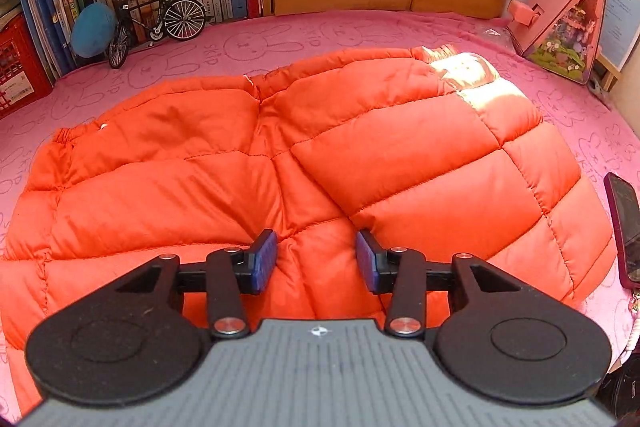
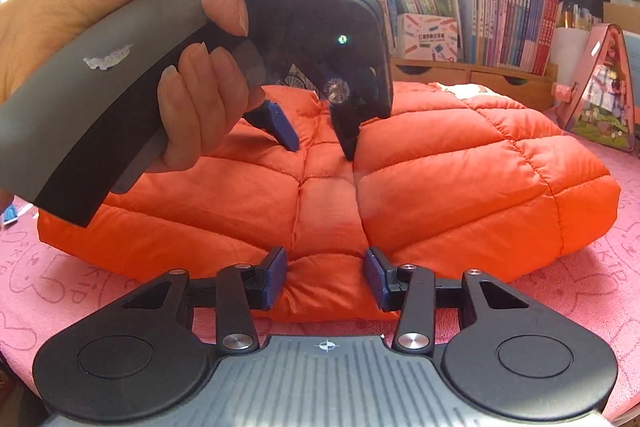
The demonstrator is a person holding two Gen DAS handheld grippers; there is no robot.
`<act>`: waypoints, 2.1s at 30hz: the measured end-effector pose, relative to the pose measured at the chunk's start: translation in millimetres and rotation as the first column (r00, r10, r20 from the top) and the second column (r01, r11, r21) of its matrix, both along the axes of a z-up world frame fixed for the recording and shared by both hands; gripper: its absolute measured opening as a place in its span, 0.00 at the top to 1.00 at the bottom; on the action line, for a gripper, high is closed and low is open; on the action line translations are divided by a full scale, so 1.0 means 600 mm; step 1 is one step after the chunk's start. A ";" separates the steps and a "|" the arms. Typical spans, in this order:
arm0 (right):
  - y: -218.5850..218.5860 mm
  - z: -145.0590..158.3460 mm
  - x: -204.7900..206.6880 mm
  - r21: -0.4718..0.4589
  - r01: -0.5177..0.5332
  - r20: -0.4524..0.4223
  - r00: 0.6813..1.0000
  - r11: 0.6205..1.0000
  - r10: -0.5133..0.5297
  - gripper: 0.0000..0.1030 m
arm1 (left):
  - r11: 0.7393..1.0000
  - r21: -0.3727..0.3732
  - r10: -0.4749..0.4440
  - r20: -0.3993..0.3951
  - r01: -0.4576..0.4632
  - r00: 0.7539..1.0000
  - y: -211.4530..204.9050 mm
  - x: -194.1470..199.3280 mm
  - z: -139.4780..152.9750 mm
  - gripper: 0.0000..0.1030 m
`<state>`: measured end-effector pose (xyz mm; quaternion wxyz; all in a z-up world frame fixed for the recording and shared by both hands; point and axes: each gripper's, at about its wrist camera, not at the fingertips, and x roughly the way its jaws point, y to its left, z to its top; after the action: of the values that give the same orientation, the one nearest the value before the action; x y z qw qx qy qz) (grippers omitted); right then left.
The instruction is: Fold clothes
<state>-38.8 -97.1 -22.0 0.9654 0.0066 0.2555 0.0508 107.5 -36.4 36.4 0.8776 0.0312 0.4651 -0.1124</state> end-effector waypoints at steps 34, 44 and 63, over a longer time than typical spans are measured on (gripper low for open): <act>-0.006 -0.019 0.070 0.102 -0.006 -0.087 0.996 0.995 0.015 0.57 | 0.995 -0.043 0.091 -0.029 -0.092 0.995 0.011 0.152 -0.049 0.65; 0.003 -0.026 0.025 0.056 -0.006 -0.079 0.997 0.998 0.010 0.57 | 0.992 -0.083 0.092 -0.043 -0.096 0.995 0.023 0.174 -0.055 0.65; 0.007 -0.028 -0.034 0.023 0.014 -0.070 0.997 1.000 -0.013 0.57 | 0.991 -0.094 0.094 -0.018 -0.095 0.995 0.024 0.170 -0.058 0.65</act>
<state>-59.2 -92.8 -39.0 0.9561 0.0216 0.2884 0.0472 209.3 -22.1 1.3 0.8791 -0.0333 0.4663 -0.0928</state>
